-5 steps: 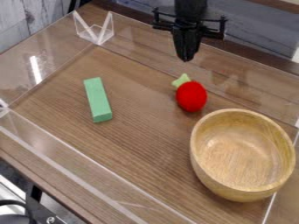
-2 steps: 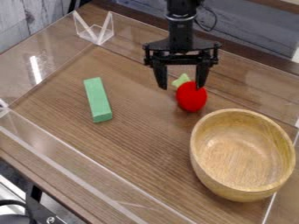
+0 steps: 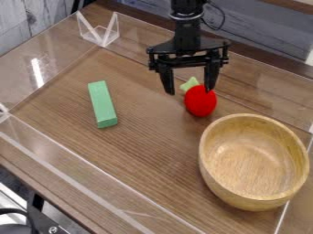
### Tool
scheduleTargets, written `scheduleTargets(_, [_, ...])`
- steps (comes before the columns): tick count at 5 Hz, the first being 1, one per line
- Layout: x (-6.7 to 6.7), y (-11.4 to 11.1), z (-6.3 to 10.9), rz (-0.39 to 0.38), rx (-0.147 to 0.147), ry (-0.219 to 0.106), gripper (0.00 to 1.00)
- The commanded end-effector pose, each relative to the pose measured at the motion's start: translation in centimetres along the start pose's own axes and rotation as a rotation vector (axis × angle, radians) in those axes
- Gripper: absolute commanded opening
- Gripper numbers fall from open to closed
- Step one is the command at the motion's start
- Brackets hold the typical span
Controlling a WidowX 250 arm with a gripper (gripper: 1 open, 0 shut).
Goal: Move the red object to the left side of the table
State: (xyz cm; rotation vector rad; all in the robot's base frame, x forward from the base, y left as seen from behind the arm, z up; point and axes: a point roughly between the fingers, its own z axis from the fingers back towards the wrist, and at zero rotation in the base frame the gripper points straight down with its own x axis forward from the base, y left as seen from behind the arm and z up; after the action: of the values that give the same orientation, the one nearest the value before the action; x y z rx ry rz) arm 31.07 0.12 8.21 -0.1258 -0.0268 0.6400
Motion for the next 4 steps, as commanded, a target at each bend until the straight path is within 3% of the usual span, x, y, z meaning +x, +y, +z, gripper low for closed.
scheduleTargets(1, [0.3, -0.1, 2.3, 0.07, -0.051, -0.062, 1.0])
scheduleTargets(3, [-0.1, 0.3, 0.2, 0.142, -0.061, -0.056, 1.0])
scheduleTargets(4, [0.6, -0.3, -0.5, 0.152, -0.062, -0.055, 1.0])
